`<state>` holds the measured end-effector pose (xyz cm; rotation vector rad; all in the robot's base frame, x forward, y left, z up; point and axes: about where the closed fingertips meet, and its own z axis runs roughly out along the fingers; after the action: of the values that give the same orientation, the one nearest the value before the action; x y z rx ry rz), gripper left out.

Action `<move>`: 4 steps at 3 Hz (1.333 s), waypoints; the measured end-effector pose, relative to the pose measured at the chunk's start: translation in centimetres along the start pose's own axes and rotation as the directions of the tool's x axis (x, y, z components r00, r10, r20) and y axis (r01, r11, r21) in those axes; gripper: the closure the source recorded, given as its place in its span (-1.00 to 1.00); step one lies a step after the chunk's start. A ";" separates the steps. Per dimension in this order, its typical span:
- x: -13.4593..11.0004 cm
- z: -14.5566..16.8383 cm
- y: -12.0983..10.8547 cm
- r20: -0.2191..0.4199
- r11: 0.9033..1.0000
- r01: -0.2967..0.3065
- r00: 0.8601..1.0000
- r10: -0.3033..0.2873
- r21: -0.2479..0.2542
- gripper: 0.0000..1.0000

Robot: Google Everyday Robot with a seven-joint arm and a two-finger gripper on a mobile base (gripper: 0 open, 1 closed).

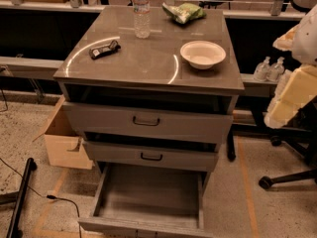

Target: Place water bottle into bottom drawer

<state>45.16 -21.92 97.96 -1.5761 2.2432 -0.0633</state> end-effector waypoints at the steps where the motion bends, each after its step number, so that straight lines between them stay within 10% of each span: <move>1: -1.1 1.2 -4.1 0.176 0.982 -0.185 0.969 0.175 0.040 -1.00; 4: -11.0 7.7 -17.4 0.583 0.915 -0.401 0.735 0.346 -0.039 -1.00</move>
Offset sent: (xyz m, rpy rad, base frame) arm 0.1783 0.0140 0.0287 0.6215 -0.2624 -0.2711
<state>66.56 -16.78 98.63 -0.8897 1.9657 0.3796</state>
